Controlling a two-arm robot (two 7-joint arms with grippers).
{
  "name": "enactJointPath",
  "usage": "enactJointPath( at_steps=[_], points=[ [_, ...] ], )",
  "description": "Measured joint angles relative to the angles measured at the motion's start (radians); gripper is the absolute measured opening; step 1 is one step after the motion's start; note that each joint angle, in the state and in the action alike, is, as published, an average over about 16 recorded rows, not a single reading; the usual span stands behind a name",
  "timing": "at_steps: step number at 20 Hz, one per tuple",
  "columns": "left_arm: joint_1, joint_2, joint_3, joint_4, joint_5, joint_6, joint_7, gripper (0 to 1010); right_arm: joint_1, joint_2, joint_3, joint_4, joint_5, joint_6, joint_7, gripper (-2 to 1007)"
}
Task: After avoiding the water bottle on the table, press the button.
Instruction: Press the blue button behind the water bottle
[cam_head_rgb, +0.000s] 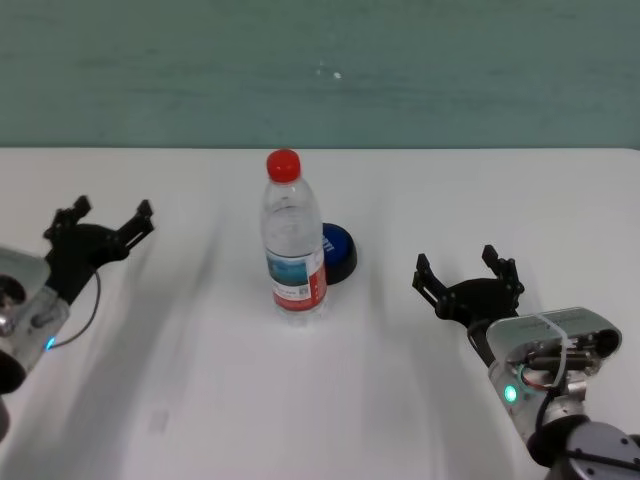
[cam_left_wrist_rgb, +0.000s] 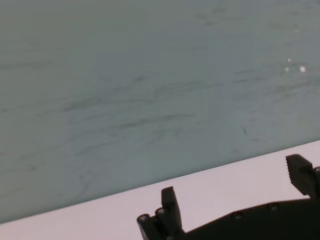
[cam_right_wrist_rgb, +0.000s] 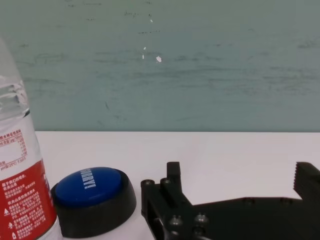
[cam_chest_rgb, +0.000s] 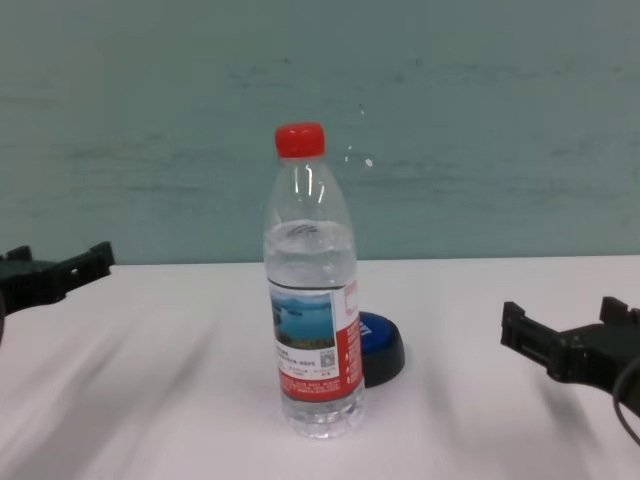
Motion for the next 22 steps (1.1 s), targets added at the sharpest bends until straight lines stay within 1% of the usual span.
enactJointPath(
  at_steps=[3,6,9,11,17,20,22],
  points=[
    [0.047,-0.011,-0.022,-0.053,0.011,0.014,0.032,1000,0.000,0.000,0.000,0.000,0.000,0.000,0.000,1004],
    [0.092,-0.025,-0.038,-0.101,0.030,0.014,0.060,1000,0.000,0.000,0.000,0.000,0.000,0.000,0.000,1004],
    [0.133,-0.038,-0.046,-0.140,0.057,0.002,0.082,1000,0.000,0.000,0.000,0.000,0.000,0.000,0.000,1004],
    [0.158,-0.046,-0.047,-0.161,0.080,-0.012,0.095,1000,0.000,0.000,0.000,0.000,0.000,0.000,0.000,1004],
    [0.227,-0.068,-0.042,-0.213,0.155,-0.056,0.128,1000,0.000,0.000,0.000,0.000,0.000,0.000,0.000,1004],
    [0.261,-0.078,-0.037,-0.240,0.188,-0.071,0.137,1000,0.000,0.000,0.000,0.000,0.000,0.000,0.000,1004],
    [0.282,-0.086,-0.034,-0.256,0.208,-0.074,0.142,1000,0.000,0.000,0.000,0.000,0.000,0.000,0.000,1004]
  ],
)
